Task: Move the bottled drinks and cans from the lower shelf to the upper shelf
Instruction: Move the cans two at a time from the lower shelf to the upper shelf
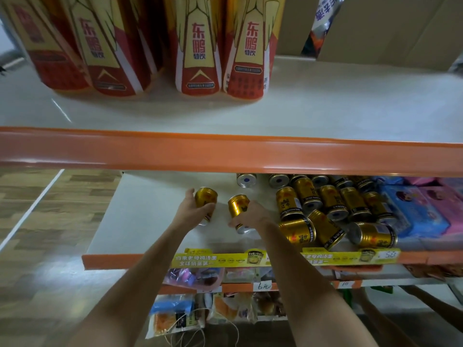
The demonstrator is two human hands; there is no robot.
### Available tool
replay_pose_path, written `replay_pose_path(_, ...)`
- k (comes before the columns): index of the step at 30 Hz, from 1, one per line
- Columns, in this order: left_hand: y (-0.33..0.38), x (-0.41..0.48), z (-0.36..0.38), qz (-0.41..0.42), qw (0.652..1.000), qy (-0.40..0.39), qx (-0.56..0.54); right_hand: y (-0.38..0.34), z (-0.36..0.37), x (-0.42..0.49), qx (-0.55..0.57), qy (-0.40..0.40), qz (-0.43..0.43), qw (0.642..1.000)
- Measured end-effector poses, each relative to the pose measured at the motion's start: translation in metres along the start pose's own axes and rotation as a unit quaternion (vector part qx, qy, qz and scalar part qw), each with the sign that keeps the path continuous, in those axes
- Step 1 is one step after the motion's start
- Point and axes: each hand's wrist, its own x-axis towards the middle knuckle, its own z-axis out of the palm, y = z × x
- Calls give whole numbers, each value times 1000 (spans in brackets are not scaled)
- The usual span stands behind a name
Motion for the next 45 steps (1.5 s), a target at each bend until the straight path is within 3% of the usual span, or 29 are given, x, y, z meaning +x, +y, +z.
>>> replay_pose_path(3,-9,-10,-8,3,991,28,-134,0,1,3,-17,0,-4,1000)
replay_pose_path(6,-13,-16,-15,20,983,40,-181,0,1,4,-29,2,-5,1000)
replay_pose_path(11,-25,-23,-22,53,983,35,-175,2,4,3,-66,14,-9,998)
replay_pose_path(16,-38,-32,-22,131,988,-3,-77,6,4,3,-37,19,-17,999)
replay_pose_path(21,-47,-34,-21,141,984,-1,-105,19,14,-2,97,46,-25,994)
replay_pose_path(25,-48,-34,-19,153,982,1,-113,25,27,-11,221,127,-54,965)
replay_pose_path(28,-51,-34,-19,160,981,10,-113,23,38,-22,241,221,-133,936)
replay_pose_path(30,-51,-35,-18,168,979,14,-111,19,45,-29,240,241,-166,926)
replay_pose_path(41,-57,-27,-16,171,979,-1,-115,15,78,-32,239,222,-193,925)
replay_pose_path(45,-60,-26,-16,175,977,-4,-122,21,74,-27,239,181,-219,928)
